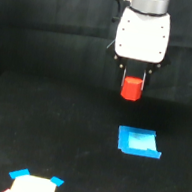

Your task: Pick up the red object from the table

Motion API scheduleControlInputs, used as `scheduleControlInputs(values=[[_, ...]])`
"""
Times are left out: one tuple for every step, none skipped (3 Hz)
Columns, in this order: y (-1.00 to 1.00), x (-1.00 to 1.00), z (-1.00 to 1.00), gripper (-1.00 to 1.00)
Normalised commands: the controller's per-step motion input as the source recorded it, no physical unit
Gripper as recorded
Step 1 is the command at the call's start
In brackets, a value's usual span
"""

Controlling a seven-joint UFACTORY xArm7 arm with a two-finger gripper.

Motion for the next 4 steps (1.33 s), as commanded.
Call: scheduleControlInputs(values=[[-0.26, -0.14, -0.36, -1.0], [-0.16, -0.02, -0.03, -1.0], [-0.01, -0.23, 0.07, -0.75], [-0.25, -0.07, 0.74, -0.82]])
